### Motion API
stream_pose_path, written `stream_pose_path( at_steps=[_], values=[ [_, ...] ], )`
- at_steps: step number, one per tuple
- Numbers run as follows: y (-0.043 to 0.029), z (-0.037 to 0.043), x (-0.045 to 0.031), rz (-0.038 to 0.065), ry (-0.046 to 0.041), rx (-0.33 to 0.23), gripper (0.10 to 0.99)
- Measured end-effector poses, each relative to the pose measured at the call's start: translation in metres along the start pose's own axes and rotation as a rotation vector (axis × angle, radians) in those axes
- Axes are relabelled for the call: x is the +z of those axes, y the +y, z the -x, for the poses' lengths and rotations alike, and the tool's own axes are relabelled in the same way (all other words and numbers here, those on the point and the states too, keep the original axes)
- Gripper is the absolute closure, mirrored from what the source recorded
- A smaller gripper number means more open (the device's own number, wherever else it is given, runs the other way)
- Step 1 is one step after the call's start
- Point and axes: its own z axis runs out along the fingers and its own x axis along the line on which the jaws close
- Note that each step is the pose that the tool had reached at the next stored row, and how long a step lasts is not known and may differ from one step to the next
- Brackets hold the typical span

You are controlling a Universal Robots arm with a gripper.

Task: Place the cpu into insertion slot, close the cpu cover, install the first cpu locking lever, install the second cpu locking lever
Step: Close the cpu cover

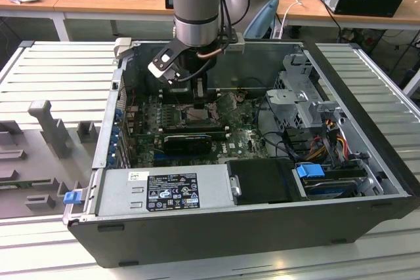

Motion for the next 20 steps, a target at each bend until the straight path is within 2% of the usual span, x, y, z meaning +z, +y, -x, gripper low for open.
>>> stream_pose_path(
  at_steps=[3, 4, 7, 12, 17, 20],
  values=[
    [0.0003, -0.0001, -0.0033, 0.0, -0.002, 0.0, 0.98],
    [0.003, 0.0003, -0.0032, -0.004, -0.0016, 0.0, 0.98],
    [0.0058, 0.0028, -0.0031, -0.004, 0.0019, 0.0, 0.98],
    [0.0061, 0.0034, -0.0037, -0.004, 0.0033, 0.0, 0.98],
    [0.0066, 0.0031, -0.0107, -0.004, 0.0036, 0.0, 0.98],
    [0.0089, 0.0031, -0.0107, -0.004, 0.0036, 0.0, 0.98]
  ],
)
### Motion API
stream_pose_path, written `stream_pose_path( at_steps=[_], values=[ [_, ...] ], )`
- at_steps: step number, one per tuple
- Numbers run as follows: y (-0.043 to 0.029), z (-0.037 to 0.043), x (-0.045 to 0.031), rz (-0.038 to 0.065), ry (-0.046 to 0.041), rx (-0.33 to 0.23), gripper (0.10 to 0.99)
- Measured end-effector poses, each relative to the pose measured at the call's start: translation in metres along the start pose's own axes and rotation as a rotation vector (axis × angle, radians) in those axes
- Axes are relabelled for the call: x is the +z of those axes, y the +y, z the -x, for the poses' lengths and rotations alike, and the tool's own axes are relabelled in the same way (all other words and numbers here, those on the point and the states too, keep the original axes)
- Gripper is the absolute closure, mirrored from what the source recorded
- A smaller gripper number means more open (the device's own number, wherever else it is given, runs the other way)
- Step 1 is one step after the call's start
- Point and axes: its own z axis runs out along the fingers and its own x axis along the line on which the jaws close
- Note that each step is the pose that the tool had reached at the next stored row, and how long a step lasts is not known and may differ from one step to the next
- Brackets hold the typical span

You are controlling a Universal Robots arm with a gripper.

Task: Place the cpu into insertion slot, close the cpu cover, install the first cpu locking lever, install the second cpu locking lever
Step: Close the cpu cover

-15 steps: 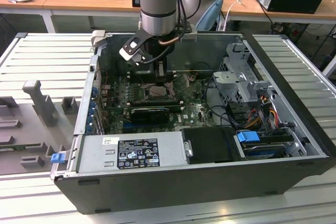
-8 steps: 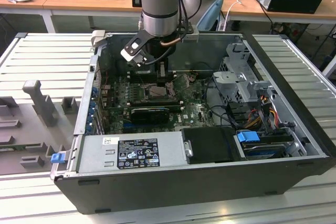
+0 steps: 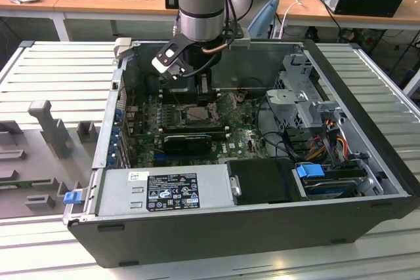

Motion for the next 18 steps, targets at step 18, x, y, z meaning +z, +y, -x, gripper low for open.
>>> stream_pose_path(
  at_steps=[18],
  values=[
    [0.0062, -0.0008, -0.009, 0.0, -0.0002, 0.0, 0.98]
  ],
)
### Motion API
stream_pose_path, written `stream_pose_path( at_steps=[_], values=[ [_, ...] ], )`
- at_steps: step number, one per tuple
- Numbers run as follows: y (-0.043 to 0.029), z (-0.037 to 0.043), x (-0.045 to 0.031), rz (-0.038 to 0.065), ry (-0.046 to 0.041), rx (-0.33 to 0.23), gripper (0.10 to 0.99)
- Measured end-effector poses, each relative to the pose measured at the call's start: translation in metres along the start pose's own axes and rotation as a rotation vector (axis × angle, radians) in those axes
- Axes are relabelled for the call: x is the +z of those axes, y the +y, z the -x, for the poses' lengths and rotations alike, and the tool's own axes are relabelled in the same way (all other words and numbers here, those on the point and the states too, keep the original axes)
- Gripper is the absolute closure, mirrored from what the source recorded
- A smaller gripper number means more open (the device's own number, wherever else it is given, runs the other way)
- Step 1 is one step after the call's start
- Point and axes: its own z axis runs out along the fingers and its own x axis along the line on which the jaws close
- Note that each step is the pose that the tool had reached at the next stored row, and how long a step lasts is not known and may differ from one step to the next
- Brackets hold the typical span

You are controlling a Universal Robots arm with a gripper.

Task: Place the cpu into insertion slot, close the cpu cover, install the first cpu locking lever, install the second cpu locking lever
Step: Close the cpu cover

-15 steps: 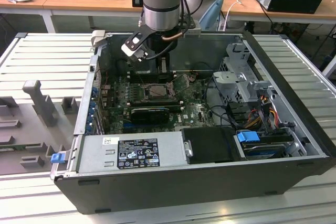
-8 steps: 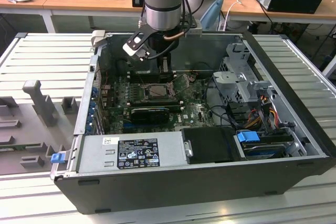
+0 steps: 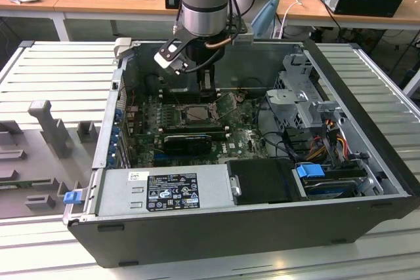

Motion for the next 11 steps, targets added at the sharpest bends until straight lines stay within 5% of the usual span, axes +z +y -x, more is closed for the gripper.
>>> stream_pose_path(
  at_steps=[11],
  values=[
    [0.0032, -0.0002, -0.0049, 0.0, 0.0001, 0.0, 0.98]
  ],
)
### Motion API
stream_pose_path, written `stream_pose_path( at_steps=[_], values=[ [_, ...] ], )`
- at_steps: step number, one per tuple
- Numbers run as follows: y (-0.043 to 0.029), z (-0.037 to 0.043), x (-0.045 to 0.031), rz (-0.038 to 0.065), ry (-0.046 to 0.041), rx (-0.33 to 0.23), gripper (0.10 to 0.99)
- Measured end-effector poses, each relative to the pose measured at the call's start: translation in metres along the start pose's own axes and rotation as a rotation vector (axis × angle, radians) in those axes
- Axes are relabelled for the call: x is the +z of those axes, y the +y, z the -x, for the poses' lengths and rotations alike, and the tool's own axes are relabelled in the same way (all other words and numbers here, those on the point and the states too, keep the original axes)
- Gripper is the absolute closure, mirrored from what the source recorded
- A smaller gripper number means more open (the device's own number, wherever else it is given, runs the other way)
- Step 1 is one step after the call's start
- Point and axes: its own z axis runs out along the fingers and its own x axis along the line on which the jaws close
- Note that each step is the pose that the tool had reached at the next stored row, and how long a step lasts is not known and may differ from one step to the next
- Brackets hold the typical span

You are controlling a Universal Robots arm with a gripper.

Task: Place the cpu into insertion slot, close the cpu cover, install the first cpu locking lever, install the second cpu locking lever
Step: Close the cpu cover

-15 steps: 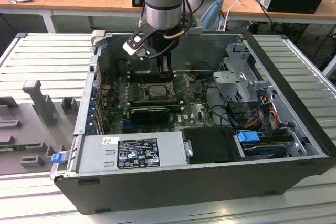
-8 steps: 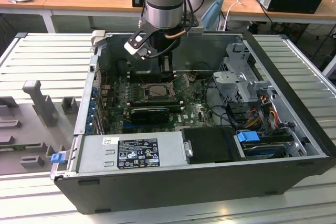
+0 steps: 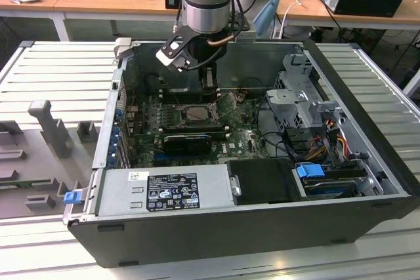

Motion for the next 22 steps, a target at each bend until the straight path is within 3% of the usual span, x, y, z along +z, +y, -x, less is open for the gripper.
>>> stream_pose_path(
  at_steps=[4, 9, 13, 22],
  values=[
    [0.0006, -0.0003, -0.0039, 0.0, 0.0002, 0.0, 0.98],
    [0.0092, -0.0008, -0.0036, 0.0, -0.0001, 0.0, 0.98],
    [0.0107, -0.0013, -0.0074, 0.0, -0.0001, 0.0, 0.98],
    [0.0188, -0.0017, -0.0071, 0.0, 0.0, 0.0, 0.98]
  ],
)
